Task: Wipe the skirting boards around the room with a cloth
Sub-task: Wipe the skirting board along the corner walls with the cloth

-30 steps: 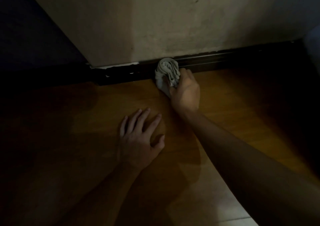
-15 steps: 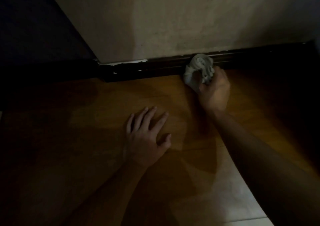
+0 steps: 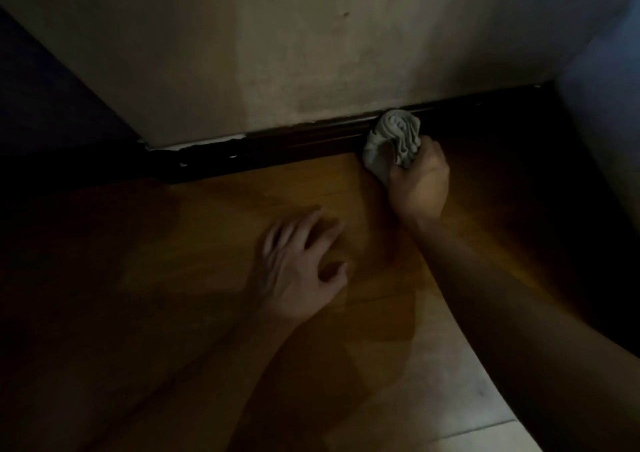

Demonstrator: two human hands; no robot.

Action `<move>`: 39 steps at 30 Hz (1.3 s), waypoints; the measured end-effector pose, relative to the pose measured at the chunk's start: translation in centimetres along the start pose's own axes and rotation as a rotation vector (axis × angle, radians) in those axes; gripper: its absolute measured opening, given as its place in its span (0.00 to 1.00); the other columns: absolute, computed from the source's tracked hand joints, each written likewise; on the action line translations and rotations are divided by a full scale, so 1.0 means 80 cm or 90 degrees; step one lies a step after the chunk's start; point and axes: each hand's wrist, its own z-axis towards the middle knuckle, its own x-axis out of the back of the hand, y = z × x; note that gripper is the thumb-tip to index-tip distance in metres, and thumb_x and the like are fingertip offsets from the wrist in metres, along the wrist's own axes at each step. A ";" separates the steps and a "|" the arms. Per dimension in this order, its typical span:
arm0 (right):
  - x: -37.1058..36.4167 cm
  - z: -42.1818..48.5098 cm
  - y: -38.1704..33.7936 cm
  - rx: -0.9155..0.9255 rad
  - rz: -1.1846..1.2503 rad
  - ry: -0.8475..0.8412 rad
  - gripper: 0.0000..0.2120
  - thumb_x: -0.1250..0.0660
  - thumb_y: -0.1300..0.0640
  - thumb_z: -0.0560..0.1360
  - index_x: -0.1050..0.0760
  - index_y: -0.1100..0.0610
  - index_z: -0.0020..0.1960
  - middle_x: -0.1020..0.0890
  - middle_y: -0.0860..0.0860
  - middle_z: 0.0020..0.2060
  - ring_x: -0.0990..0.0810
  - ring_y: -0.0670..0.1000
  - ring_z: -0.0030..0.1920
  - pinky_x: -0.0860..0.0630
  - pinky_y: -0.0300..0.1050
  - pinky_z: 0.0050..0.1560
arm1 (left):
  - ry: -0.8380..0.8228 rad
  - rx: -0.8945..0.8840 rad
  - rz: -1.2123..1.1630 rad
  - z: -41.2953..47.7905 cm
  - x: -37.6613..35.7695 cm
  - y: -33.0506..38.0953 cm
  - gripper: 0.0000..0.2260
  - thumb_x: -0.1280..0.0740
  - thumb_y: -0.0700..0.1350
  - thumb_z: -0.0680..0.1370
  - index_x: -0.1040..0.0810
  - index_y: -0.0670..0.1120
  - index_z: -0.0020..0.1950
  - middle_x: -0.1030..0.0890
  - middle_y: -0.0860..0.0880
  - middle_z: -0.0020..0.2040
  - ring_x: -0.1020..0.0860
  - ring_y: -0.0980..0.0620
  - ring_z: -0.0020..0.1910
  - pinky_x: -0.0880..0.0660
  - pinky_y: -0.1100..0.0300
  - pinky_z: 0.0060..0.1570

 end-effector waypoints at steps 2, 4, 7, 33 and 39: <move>0.011 0.013 0.018 -0.061 0.005 0.030 0.13 0.32 0.56 0.72 0.25 0.60 0.54 0.21 0.58 0.53 0.22 0.61 0.54 0.26 0.53 0.51 | -0.012 -0.003 0.013 0.013 -0.007 0.013 0.28 0.43 0.66 0.74 0.30 0.62 0.74 0.35 0.54 0.78 0.40 0.52 0.77 0.48 0.43 0.76; 0.019 0.023 0.030 -0.097 -0.006 0.046 0.14 0.32 0.55 0.73 0.25 0.60 0.56 0.22 0.58 0.55 0.23 0.61 0.56 0.26 0.52 0.53 | 0.000 0.004 0.040 0.016 -0.015 0.015 0.27 0.43 0.66 0.74 0.30 0.63 0.73 0.35 0.55 0.77 0.41 0.52 0.78 0.48 0.43 0.76; 0.020 0.023 0.032 -0.052 -0.013 0.022 0.13 0.31 0.57 0.73 0.25 0.60 0.55 0.22 0.58 0.54 0.23 0.60 0.55 0.26 0.53 0.53 | 0.012 -0.003 0.060 0.016 -0.019 0.013 0.27 0.42 0.65 0.74 0.29 0.62 0.73 0.33 0.54 0.77 0.39 0.51 0.78 0.44 0.41 0.75; 0.002 -0.002 0.003 -0.049 0.026 0.027 0.12 0.32 0.57 0.72 0.25 0.60 0.53 0.22 0.57 0.51 0.22 0.59 0.52 0.27 0.52 0.50 | 0.047 0.001 0.070 0.018 -0.022 0.018 0.27 0.38 0.63 0.72 0.26 0.60 0.71 0.30 0.53 0.76 0.36 0.50 0.76 0.41 0.39 0.73; -0.010 -0.018 -0.020 0.063 0.035 -0.055 0.11 0.33 0.59 0.70 0.26 0.60 0.51 0.23 0.58 0.50 0.23 0.61 0.50 0.25 0.57 0.47 | 0.056 -0.003 0.067 0.018 -0.022 0.017 0.25 0.37 0.62 0.72 0.23 0.59 0.68 0.29 0.52 0.74 0.34 0.49 0.75 0.39 0.39 0.72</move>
